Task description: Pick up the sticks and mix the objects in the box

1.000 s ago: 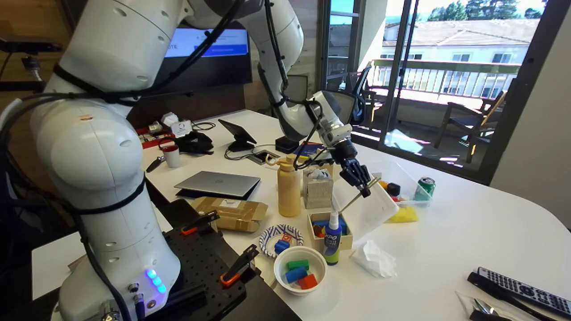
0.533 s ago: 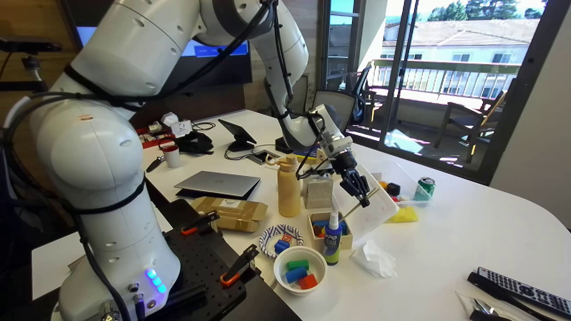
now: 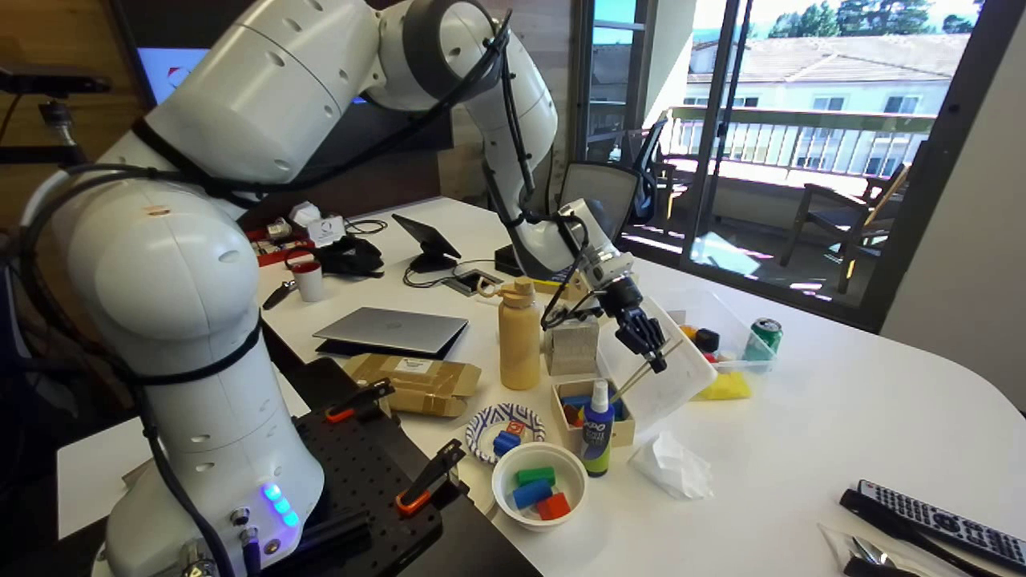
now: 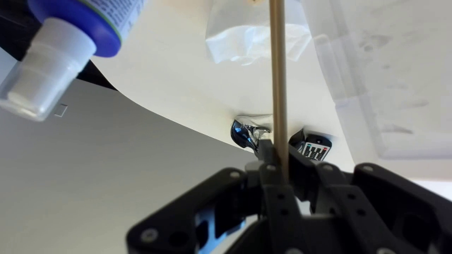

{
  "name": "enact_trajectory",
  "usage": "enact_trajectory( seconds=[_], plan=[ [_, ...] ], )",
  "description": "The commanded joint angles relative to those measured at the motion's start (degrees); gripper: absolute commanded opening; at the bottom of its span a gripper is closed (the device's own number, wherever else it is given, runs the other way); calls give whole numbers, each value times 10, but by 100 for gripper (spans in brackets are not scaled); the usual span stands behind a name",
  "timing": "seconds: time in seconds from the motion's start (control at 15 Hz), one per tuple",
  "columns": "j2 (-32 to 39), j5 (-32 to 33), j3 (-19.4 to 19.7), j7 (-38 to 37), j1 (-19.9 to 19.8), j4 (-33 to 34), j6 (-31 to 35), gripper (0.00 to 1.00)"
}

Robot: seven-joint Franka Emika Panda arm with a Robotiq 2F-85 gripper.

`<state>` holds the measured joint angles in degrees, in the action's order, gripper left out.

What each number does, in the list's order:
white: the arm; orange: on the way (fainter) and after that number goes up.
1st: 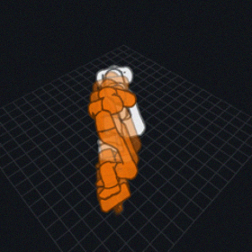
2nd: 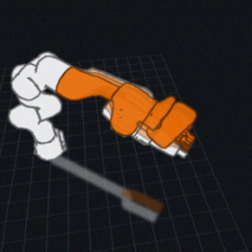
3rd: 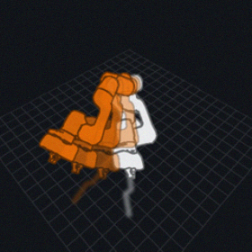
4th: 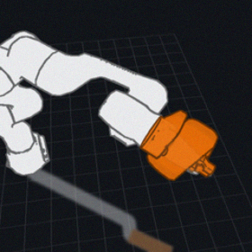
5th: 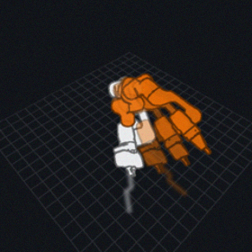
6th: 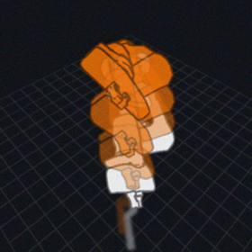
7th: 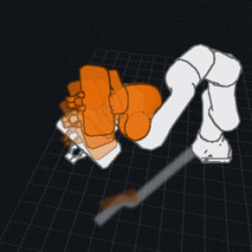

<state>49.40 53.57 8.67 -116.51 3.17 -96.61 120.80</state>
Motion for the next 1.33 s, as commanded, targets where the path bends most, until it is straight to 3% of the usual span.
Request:
enact_trajectory(
  seconds=[0.0,0.4,0.6,0.93,1.27],
  plan=[
    [19,-9,-3,8,2,32,6,2],
    [2,-37,-13,47,-4,7,19,2],
    [1,-56,-2,58,7,-1,-15,2],
    [7,-44,18,13,28,4,-82,2],
    [16,-49,14,-39,22,11,-61,2]
  ],
)
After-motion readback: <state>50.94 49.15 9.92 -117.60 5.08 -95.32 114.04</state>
